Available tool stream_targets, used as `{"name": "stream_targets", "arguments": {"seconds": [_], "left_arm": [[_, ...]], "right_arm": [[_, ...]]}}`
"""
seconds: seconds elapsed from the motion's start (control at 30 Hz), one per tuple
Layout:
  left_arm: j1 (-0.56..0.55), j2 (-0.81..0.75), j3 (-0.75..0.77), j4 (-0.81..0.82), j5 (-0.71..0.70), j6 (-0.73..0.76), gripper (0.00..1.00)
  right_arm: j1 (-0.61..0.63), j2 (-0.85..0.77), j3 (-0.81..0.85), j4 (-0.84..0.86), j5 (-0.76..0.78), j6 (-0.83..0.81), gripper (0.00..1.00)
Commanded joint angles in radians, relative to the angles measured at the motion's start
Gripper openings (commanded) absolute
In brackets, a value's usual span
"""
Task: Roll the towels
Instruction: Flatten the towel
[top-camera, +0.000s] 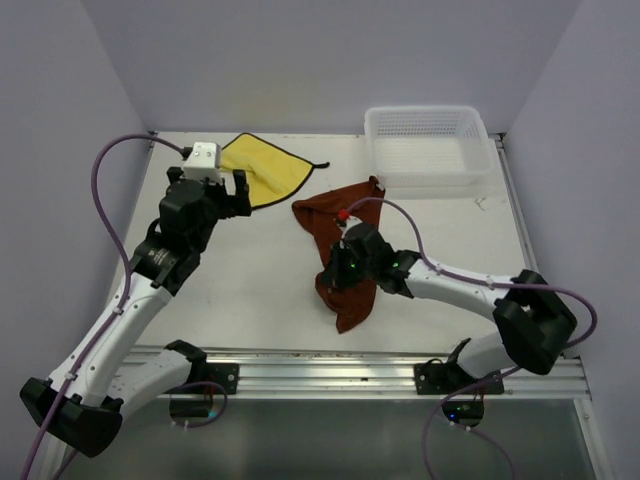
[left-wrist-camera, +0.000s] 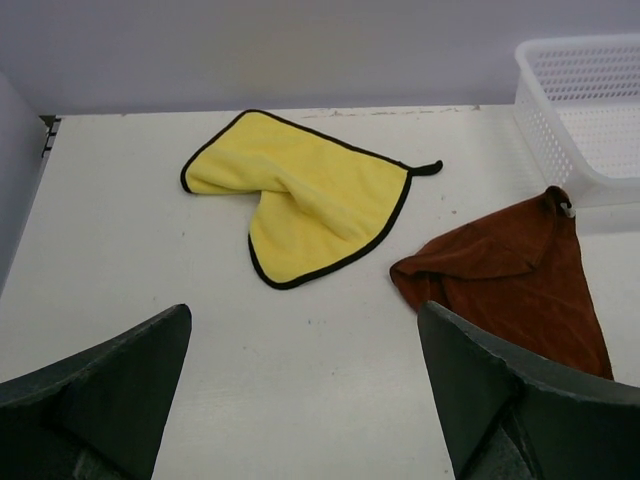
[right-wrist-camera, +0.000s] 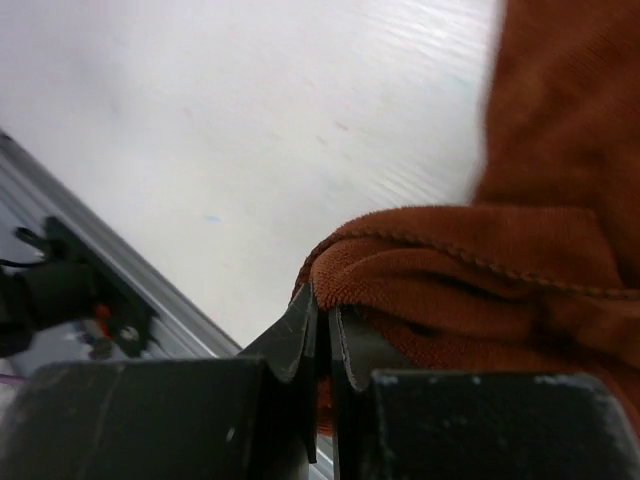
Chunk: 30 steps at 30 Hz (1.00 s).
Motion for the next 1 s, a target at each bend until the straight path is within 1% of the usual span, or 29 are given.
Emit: {"name": "stream_targets", "arguments": {"seconds": [0.0,0.03,0.07,0.1,0.17,0.2,0.27,0.3,0.33,0.37,0.4,0.43,0.47,0.5,0.6,0.63,0.67,0.7,0.83,0.87,0.93,0.97], "left_arm": [[-0.006,-0.034,0.016,-0.085,0.033,-0.064,0.99],[-0.006,-0.047,0.012,-0.110,0.031,-0.072,0.99],[-0.006,-0.076,0.004,-0.120,0.021,-0.086,0.99],[-0.006,-0.093,-0.011,-0.127,0.016,-0.090,0.99],[-0.006,-0.145,-0.031,-0.154,-0.004,-0.103,1.00],[-0.006,-0.160,-0.049,-0.163,-0.012,-0.106,0.99],[-0.006,-0.195,-0.069,-0.188,-0.027,-0.119,1.00],[-0.006,-0.200,-0.088,-0.191,-0.027,-0.123,1.00],[-0.006,-0.205,-0.096,-0.205,-0.028,-0.129,1.00],[-0.006,-0.203,-0.100,-0.213,-0.024,-0.136,1.00],[-0.006,-0.199,-0.103,-0.220,-0.022,-0.141,1.00],[-0.006,-0.196,-0.105,-0.235,-0.021,-0.146,0.99],[-0.006,-0.194,-0.103,-0.239,-0.018,-0.150,0.99],[-0.006,-0.194,-0.106,-0.243,-0.018,-0.153,0.99],[-0.006,-0.208,-0.120,-0.245,-0.021,-0.161,1.00],[-0.006,-0.216,-0.128,-0.237,-0.021,-0.164,1.00],[-0.006,-0.214,-0.140,-0.234,-0.018,-0.167,1.00],[-0.006,-0.216,-0.146,-0.226,-0.013,-0.169,1.00],[-0.006,-0.194,-0.168,-0.217,0.014,-0.190,1.00],[-0.006,-0.193,-0.177,-0.213,0.025,-0.196,1.00],[-0.006,-0.185,-0.182,-0.206,0.044,-0.212,0.99],[-0.006,-0.182,-0.189,-0.202,0.071,-0.228,0.99]], "right_arm": [[0.047,0.141,0.191,0.198,-0.037,0.102,0.00],[0.056,0.178,0.227,0.207,-0.036,0.117,0.00],[0.057,0.253,0.261,0.215,-0.034,0.151,0.00],[0.059,0.289,0.326,0.221,-0.033,0.169,0.00],[0.064,0.368,0.394,0.246,-0.037,0.217,0.00],[0.064,0.440,0.458,0.260,-0.039,0.228,0.00],[0.070,0.519,0.526,0.260,-0.059,0.246,0.00],[0.068,0.584,0.589,0.252,-0.065,0.246,0.00],[0.068,0.606,0.614,0.226,-0.069,0.249,0.01],[0.067,0.619,0.629,0.217,-0.071,0.248,0.04],[0.068,0.625,0.640,0.215,-0.073,0.239,0.11],[0.068,0.619,0.642,0.208,-0.070,0.228,0.15],[0.068,0.613,0.642,0.198,-0.066,0.204,0.22],[0.067,0.607,0.652,0.169,-0.068,0.193,0.38],[0.041,0.576,0.675,0.116,-0.108,0.151,0.51],[0.018,0.547,0.678,0.105,-0.114,0.136,0.52],[0.004,0.532,0.680,0.105,-0.122,0.127,0.55],[-0.027,0.512,0.680,0.065,-0.126,0.121,0.56],[-0.113,0.406,0.649,0.020,-0.178,0.081,0.59],[-0.128,0.351,0.634,0.013,-0.175,0.067,0.60],[-0.162,0.297,0.588,-0.027,-0.159,0.029,0.61],[-0.168,0.253,0.562,-0.050,-0.131,-0.016,0.61]]}}
